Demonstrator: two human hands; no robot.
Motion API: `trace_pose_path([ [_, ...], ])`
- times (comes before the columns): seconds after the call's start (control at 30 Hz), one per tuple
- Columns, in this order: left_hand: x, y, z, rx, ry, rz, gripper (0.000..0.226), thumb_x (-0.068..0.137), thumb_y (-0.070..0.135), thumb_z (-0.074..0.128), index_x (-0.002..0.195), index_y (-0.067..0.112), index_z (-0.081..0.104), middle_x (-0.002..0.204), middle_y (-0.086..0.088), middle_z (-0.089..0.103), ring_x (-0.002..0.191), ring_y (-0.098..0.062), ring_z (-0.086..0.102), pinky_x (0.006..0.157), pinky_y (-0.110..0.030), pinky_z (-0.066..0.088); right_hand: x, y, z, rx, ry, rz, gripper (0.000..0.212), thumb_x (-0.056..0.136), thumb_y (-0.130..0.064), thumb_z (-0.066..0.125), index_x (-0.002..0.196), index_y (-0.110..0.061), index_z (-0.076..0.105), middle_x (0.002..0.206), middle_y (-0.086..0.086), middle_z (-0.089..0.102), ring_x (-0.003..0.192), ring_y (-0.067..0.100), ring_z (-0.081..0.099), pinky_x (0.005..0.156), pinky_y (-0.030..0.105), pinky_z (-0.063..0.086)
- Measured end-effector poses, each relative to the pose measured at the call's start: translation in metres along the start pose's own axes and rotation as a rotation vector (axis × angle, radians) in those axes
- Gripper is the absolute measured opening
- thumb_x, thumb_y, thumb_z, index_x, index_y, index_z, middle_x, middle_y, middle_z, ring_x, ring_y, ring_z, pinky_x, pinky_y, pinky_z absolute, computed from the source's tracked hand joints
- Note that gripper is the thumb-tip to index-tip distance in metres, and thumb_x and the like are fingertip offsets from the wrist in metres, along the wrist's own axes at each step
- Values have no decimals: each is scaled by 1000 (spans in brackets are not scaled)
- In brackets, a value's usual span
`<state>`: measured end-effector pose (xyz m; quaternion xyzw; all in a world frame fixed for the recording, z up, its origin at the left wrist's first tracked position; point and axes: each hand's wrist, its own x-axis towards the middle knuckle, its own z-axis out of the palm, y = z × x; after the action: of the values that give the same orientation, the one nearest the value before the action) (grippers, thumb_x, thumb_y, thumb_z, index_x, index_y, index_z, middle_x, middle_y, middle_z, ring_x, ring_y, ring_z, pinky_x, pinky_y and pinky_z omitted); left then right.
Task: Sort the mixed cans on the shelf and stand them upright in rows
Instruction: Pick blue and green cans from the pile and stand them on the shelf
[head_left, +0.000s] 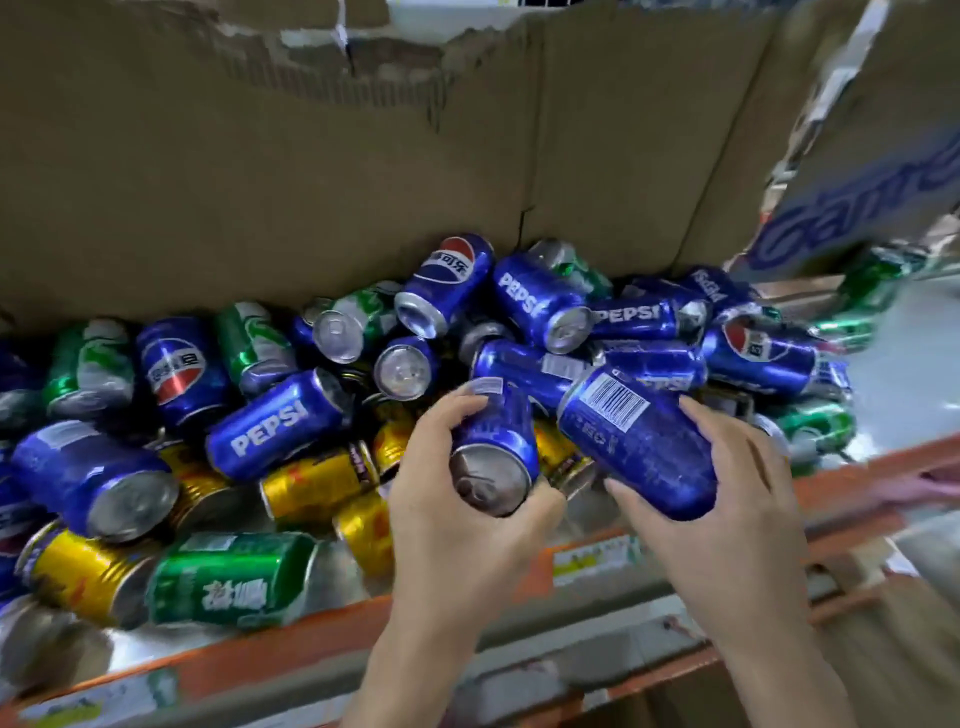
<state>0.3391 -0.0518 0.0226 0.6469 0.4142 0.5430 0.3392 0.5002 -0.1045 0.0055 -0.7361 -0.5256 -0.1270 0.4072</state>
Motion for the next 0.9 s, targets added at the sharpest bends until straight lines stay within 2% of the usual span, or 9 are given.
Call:
trace_pose_path([
  [0.1, -11, 17, 56, -78, -60, -16, 51, 54, 35, 68, 101, 36, 49, 96, 20, 60, 81, 4, 60, 66, -4, 41, -5, 55, -28, -47, 16, 50, 80, 51, -21, 90, 122, -9, 55, 114, 14, 57, 103, 25, 50, 85, 29, 43],
  [0.2, -26, 37, 121, -155, -97, -44, 51, 53, 40, 68, 99, 33, 48, 90, 30, 60, 71, 6, 60, 60, -4, 40, -8, 118, -61, -87, 19, 109, 79, 51, -22, 90, 122, -9, 56, 114, 13, 59, 104, 30, 52, 87, 34, 41],
  [0.27, -40, 49, 167, -165, -138, -49, 51, 52, 45, 65, 98, 35, 47, 86, 25, 62, 71, 4, 60, 60, -5, 41, -9, 160, -85, -111, 27, 125, 78, 50, -22, 90, 120, -7, 57, 112, 13, 60, 102, 33, 54, 88, 35, 40],
  [0.33, -57, 58, 211, -168, -176, -66, 52, 52, 41, 70, 98, 35, 47, 84, 17, 61, 72, 4, 60, 60, -6, 42, -10, 201, -109, -128, 21, 146, 77, 51, -23, 89, 119, -8, 58, 112, 11, 61, 102, 32, 54, 88, 35, 40],
  [0.47, -83, 74, 283, -150, -256, -98, 54, 53, 39, 69, 101, 36, 44, 94, 12, 57, 77, -3, 61, 63, -13, 46, -7, 268, -148, -117, -1, 202, 72, 56, -30, 81, 122, -17, 57, 113, 2, 60, 104, 26, 53, 88, 42, 45],
  [0.63, -94, 88, 345, -129, -333, -126, 50, 57, 25, 71, 99, 35, 45, 93, 6, 58, 75, -9, 61, 62, -15, 49, 3, 326, -173, -104, -6, 258, 72, 55, -23, 84, 122, -21, 57, 110, 0, 60, 100, 26, 54, 85, 36, 42],
  [0.8, -77, 91, 401, -107, -326, -124, 48, 54, 40, 68, 96, 38, 46, 92, 7, 60, 75, -12, 62, 64, -22, 51, 29, 365, -177, -151, 28, 253, 78, 49, -17, 89, 120, -15, 56, 107, 6, 60, 94, 32, 55, 80, 28, 42],
  [0.9, -61, 91, 439, -125, -337, -124, 50, 51, 49, 66, 96, 36, 47, 90, 5, 61, 71, -9, 61, 61, -15, 47, 51, 394, -173, -183, 21, 249, 78, 48, -16, 88, 120, -13, 56, 109, 9, 60, 95, 35, 56, 79, 31, 42],
])
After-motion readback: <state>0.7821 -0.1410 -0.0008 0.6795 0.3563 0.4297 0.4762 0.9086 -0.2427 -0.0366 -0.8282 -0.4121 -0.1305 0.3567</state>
